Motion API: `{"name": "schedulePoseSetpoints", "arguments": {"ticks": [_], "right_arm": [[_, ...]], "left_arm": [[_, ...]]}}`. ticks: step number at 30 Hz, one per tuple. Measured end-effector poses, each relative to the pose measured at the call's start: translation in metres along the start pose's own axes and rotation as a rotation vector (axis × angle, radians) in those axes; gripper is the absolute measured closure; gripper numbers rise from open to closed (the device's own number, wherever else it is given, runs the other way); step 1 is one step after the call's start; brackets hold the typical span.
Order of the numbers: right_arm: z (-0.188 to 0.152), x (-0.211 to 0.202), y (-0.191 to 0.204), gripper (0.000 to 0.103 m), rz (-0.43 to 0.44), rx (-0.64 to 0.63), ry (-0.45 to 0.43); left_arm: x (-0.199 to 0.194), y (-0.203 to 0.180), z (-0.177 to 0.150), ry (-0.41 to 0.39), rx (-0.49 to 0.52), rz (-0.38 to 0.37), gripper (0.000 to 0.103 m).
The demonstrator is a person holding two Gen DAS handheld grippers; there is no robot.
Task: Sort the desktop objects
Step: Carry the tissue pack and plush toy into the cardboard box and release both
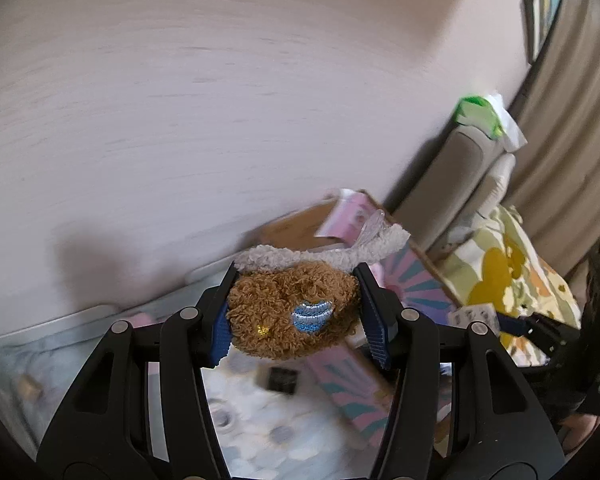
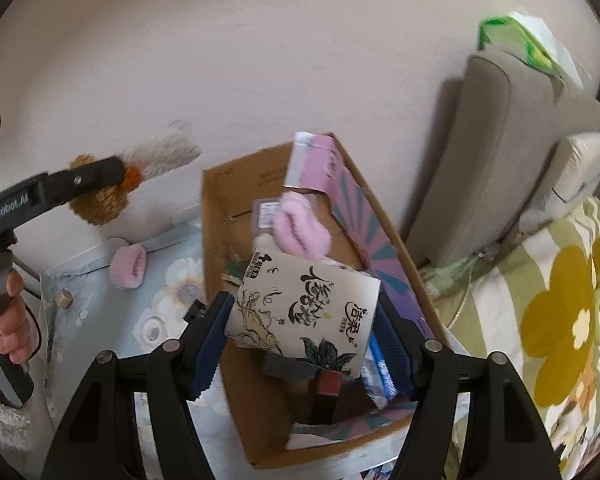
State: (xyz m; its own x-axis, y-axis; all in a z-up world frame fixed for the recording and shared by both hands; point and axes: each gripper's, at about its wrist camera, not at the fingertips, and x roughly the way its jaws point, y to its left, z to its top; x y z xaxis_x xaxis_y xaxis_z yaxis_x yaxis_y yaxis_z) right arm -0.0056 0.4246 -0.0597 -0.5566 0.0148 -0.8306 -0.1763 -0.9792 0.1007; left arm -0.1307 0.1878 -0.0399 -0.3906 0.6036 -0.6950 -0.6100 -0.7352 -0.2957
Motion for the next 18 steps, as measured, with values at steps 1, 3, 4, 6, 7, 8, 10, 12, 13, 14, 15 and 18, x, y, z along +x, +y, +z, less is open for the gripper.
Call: {"name": "schedulePoseSetpoints", "arguments": {"ticks": [1,3,4,6,7,8,10,12,13,14,15,18], "right_arm": [[-0.002,-0.001,-0.003,0.038,-0.002,0.004,0.001],[-0.006,0.001,-0.012,0.038,-0.002,0.01,0.006],[-0.008,0.002,-0.014,0.038,0.0,0.009,0.007],[-0.012,0.007,-0.02,0.038,-0.001,0.02,0.02],[-0.013,0.011,-0.023,0.038,0.004,0.031,0.03],[-0.014,0.014,-0.026,0.038,0.006,0.038,0.037],[-0.018,0.02,-0.029,0.038,0.007,0.045,0.05],[-0.02,0.024,-0.029,0.038,0.004,0.04,0.057],[-0.021,0.025,-0.03,0.038,0.002,0.038,0.06],[-0.022,0.027,-0.031,0.038,0.0,0.036,0.063],[-0.022,0.029,-0.032,0.038,0.002,0.038,0.066],[-0.022,0.033,-0.035,0.038,0.01,0.054,0.075]], "left_arm": [[0.008,-0.008,0.002,0.006,0.009,-0.009,0.053],[0.024,-0.024,0.004,0.024,0.037,-0.02,0.053],[0.032,-0.031,0.005,0.034,0.047,-0.026,0.053],[0.05,-0.044,0.004,0.059,0.063,-0.039,0.053],[0.059,-0.049,0.002,0.075,0.067,-0.043,0.053],[0.067,-0.054,0.001,0.089,0.069,-0.046,0.053],[0.081,-0.06,-0.004,0.113,0.072,-0.054,0.053],[0.089,-0.064,-0.008,0.129,0.076,-0.055,0.053],[0.094,-0.066,-0.01,0.137,0.079,-0.058,0.053],[0.099,-0.068,-0.012,0.145,0.081,-0.059,0.053],[0.102,-0.069,-0.014,0.151,0.083,-0.057,0.053],[0.111,-0.071,-0.015,0.165,0.093,-0.047,0.053]]}}
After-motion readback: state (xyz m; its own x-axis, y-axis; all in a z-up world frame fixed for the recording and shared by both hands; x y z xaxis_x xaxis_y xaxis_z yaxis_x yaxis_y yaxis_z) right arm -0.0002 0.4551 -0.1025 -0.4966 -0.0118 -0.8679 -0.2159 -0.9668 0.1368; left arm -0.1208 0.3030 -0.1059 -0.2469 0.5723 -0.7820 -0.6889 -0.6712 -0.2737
